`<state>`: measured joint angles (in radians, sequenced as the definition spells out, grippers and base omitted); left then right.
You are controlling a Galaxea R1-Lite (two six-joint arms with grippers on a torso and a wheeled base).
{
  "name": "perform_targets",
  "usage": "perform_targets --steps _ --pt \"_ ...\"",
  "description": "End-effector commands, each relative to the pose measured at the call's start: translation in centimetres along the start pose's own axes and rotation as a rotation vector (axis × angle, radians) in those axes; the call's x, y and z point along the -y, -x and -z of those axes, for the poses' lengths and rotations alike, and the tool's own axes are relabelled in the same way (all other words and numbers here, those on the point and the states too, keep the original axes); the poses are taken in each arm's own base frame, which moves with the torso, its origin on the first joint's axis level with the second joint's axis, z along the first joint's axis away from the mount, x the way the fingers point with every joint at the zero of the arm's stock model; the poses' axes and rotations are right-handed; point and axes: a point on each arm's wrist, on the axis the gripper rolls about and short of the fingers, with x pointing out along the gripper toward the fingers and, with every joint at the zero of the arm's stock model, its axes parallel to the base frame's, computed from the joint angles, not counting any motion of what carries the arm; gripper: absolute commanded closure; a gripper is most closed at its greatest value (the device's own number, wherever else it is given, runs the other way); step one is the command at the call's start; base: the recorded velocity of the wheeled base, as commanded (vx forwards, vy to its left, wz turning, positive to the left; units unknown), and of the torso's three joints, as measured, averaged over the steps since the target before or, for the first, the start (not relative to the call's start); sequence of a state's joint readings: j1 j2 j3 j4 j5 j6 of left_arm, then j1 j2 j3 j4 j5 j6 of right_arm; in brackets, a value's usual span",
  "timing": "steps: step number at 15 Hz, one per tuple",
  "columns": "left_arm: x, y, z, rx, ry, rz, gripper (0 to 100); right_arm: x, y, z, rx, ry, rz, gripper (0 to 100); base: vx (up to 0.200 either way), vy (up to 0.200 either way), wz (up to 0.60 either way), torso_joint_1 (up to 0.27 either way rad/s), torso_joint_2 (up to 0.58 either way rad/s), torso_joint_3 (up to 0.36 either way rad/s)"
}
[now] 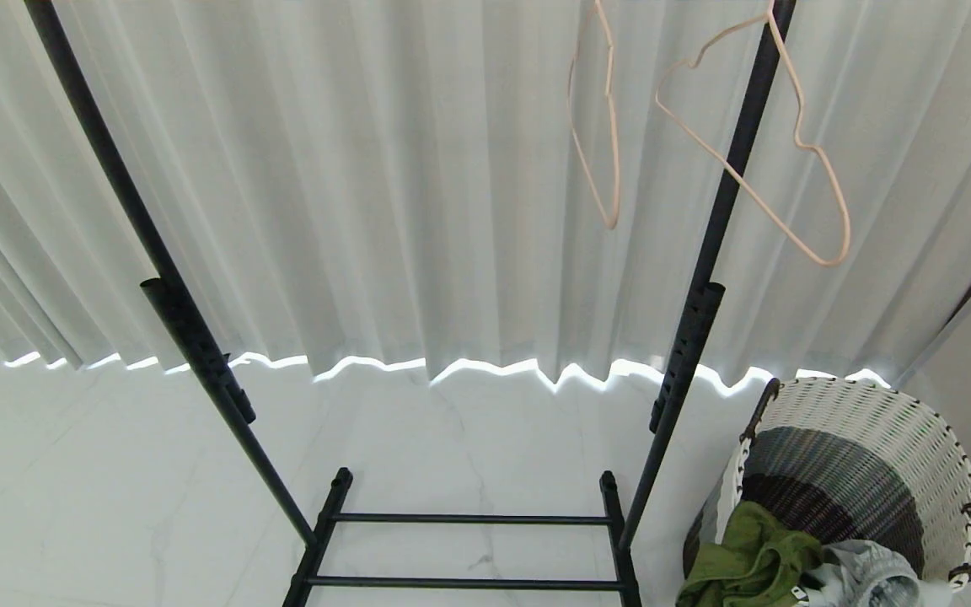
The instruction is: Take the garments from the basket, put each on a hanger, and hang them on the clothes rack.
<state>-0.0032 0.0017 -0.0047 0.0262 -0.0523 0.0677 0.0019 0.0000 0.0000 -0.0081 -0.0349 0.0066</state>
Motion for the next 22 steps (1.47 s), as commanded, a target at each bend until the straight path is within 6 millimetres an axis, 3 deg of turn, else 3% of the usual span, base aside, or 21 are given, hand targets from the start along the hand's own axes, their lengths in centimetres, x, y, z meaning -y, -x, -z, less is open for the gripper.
perform_targets --steps 1,11,12,13,14,18,22 --pt "0.0 0.0 0.0 0.0 0.003 0.0 0 0.0 0.0 0.0 0.0 -0.006 -0.001 0 0.0 0.0 0.0 0.0 0.0 0.0" --pt "0.0 0.0 0.0 0.0 0.012 -0.002 0 0.0 0.0 -0.1 0.009 0.037 -0.005 0 0.0 0.0 0.0 0.0 0.0 0.0" --pt "0.0 0.0 0.0 0.0 0.012 -0.002 0 -0.1 0.2 -1.0 0.034 0.038 -0.048 0 0.0 0.0 0.0 0.0 0.0 0.0" --pt "0.0 0.0 0.0 0.0 0.012 -0.002 0 -0.2 0.2 -3.9 0.045 0.002 -0.136 0 0.0 0.0 0.0 0.0 0.0 0.0" --pt "0.0 0.0 0.0 0.0 0.011 -0.002 0 -0.2 -0.7 -6.0 -0.004 0.003 -0.16 0 0.0 0.0 0.0 0.0 0.0 0.0" --pt "0.0 0.0 0.0 0.0 0.012 -0.002 0 -0.7 -6.7 -7.8 -0.335 0.162 -0.129 0 0.0 0.0 0.0 0.0 0.0 0.0" --pt "0.0 0.0 0.0 0.0 0.012 -0.002 0 -0.4 -13.0 -5.7 -0.676 0.499 -0.133 0 0.0 0.0 0.0 0.0 0.0 0.0"
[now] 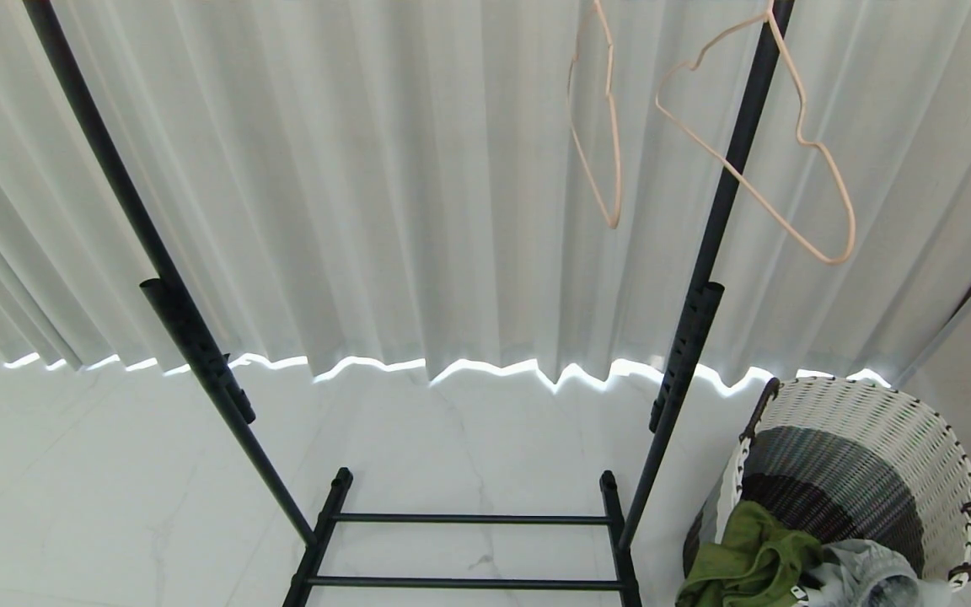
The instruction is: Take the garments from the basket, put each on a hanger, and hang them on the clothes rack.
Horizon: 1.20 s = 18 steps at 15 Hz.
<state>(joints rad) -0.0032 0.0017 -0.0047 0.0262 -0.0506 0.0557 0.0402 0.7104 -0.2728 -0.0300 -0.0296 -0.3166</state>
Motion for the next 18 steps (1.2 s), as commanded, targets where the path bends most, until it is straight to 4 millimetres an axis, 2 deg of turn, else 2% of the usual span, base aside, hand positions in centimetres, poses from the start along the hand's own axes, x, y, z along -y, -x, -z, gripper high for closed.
perform_targets --steps 1,3,8,10,14,18 --pt "0.0 0.0 0.0 0.0 0.001 0.0 0 0.7 -5.9 -0.2 -0.319 0.196 -0.052 0 0.0 0.0 0.0 0.0 0.0 0.0" --pt "0.0 0.0 0.0 0.0 0.001 0.0 0 1.3 -7.9 1.5 -0.482 0.306 -0.097 0 0.0 0.0 0.0 0.0 0.0 0.0" --pt "0.0 0.0 0.0 0.0 0.001 0.0 0 1.5 -10.1 3.9 -0.657 0.367 -0.198 0 0.0 0.0 0.0 0.0 0.0 0.0" --pt "0.0 0.0 0.0 0.0 0.001 0.0 0 1.4 -11.8 4.9 -0.651 0.367 -0.201 0 0.0 0.0 0.0 0.0 0.0 0.0" --pt "0.0 0.0 0.0 0.0 0.001 0.0 0 1.4 -15.5 6.0 -0.535 0.384 -0.23 0 0.0 0.0 0.0 0.0 0.0 0.0" --pt "0.0 0.0 0.0 0.0 0.001 0.0 0 1.7 -18.0 6.5 -0.498 0.418 -0.211 0 0.0 0.0 0.0 0.0 0.0 0.0"
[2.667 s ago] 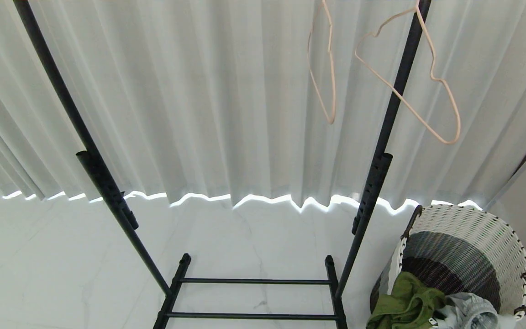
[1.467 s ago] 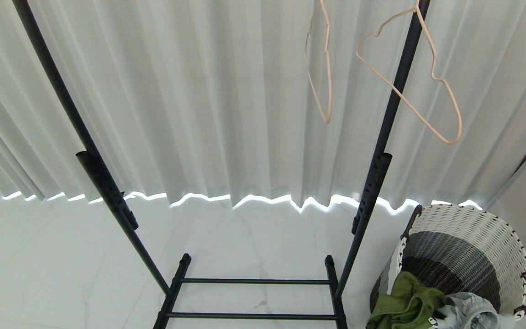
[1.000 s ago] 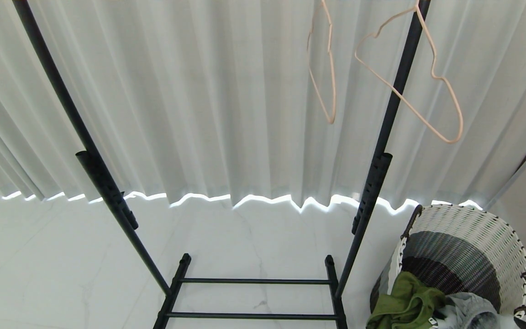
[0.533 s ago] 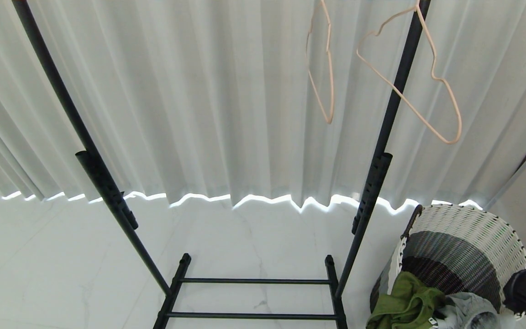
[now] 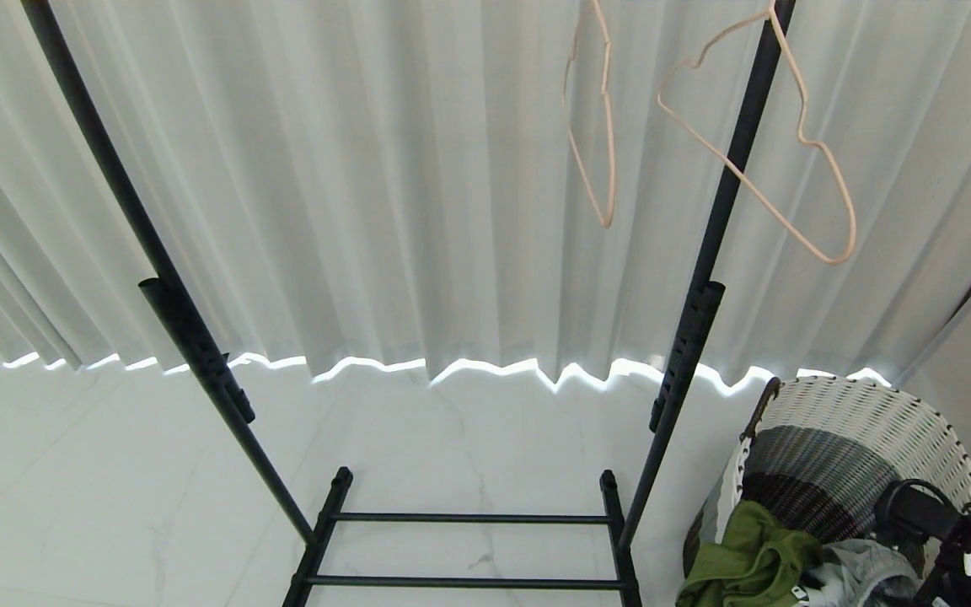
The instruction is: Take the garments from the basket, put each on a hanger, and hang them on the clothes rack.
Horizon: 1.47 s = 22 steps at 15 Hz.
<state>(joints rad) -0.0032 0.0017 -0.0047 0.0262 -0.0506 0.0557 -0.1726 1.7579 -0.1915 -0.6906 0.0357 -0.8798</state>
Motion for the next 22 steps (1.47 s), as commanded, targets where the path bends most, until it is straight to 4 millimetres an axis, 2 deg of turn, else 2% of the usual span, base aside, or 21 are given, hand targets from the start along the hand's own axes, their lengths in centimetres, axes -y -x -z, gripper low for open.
perform_targets --steps 1,6,7,8,11,14,16,18,20,22 --pt "0.0 0.0 0.0 0.0 -0.001 0.0 0 -0.2 -2.0 0.4 -0.035 0.002 -0.035 0 0.0 0.0 0.0 0.0 0.0 0.0" --pt "0.0 0.0 0.0 0.0 0.001 0.0 0 0.4 -2.4 -0.1 0.027 0.054 0.033 0 0.0 0.0 0.0 0.0 0.0 0.0" --pt "0.0 0.0 0.0 0.0 0.001 0.0 0 0.3 -2.3 -0.1 0.031 0.064 0.036 100 0.0 0.0 0.0 0.0 0.0 0.0" --pt "0.0 0.0 0.0 0.0 0.001 0.0 0 0.3 -2.2 -0.1 0.034 0.066 0.038 100 0.0 0.0 0.0 0.0 0.0 0.0" --pt "0.0 0.0 0.0 0.0 0.001 0.0 0 0.6 0.1 -0.5 0.088 0.072 0.104 100 0.0 0.0 0.0 0.0 0.0 0.0" --pt "0.0 0.0 0.0 0.0 0.001 0.0 0 1.1 3.7 -1.1 0.127 0.065 0.158 100 0.0 0.0 0.0 0.0 0.0 0.0" --pt "0.0 0.0 0.0 0.0 0.001 0.0 0 2.2 7.7 -2.2 0.128 0.029 0.159 100 0.0 0.0 0.0 0.0 0.0 0.0" --pt "0.0 0.0 0.0 0.0 0.001 0.0 0 2.9 13.0 -3.0 0.115 -0.007 0.14 100 0.0 0.0 0.0 0.0 0.0 0.0" --pt "0.0 0.0 0.0 0.0 0.001 0.0 0 2.7 18.6 -3.1 0.109 -0.061 0.124 100 0.0 0.0 0.0 0.0 0.0 0.0" --pt "0.0 0.0 0.0 0.0 -0.003 0.0 0 2.1 22.6 -2.8 0.127 -0.103 0.14 100 0.0 0.0 0.0 0.0 0.0 0.0"
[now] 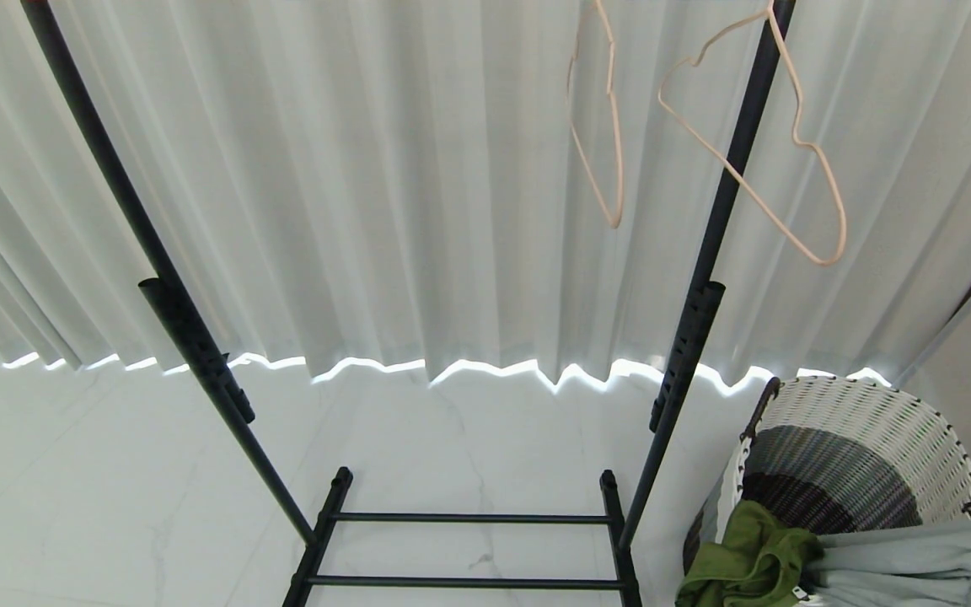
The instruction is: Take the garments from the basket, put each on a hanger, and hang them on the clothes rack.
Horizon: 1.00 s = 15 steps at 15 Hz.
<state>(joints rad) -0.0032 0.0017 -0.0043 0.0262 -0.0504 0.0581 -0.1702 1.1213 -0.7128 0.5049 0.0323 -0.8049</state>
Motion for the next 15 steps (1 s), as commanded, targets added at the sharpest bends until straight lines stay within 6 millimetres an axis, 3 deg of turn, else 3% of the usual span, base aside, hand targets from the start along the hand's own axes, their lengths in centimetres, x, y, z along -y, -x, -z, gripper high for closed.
perform_targets --steps 1,3,6,15 --pt "0.0 0.0 0.0 0.001 -0.002 0.0 0 -0.9 7.6 0.5 0.174 -0.036 0.178 100 0.0 0.0 0.0 0.0 0.0 0.0" --pt "0.0 0.0 0.0 0.001 -0.003 0.0 0 -1.2 9.4 0.7 0.206 -0.044 0.212 100 0.0 0.0 0.0 0.0 0.0 0.0" --pt "0.0 0.0 0.0 0.001 -0.017 0.002 0 -1.4 10.3 0.9 0.223 -0.042 0.24 100 0.0 0.0 0.0 0.0 0.0 0.0" --pt "0.0 0.0 0.0 0.001 -0.019 0.002 0 -1.6 10.7 1.0 0.251 -0.031 0.24 100 -0.2 0.0 0.0 0.002 0.0 0.003"
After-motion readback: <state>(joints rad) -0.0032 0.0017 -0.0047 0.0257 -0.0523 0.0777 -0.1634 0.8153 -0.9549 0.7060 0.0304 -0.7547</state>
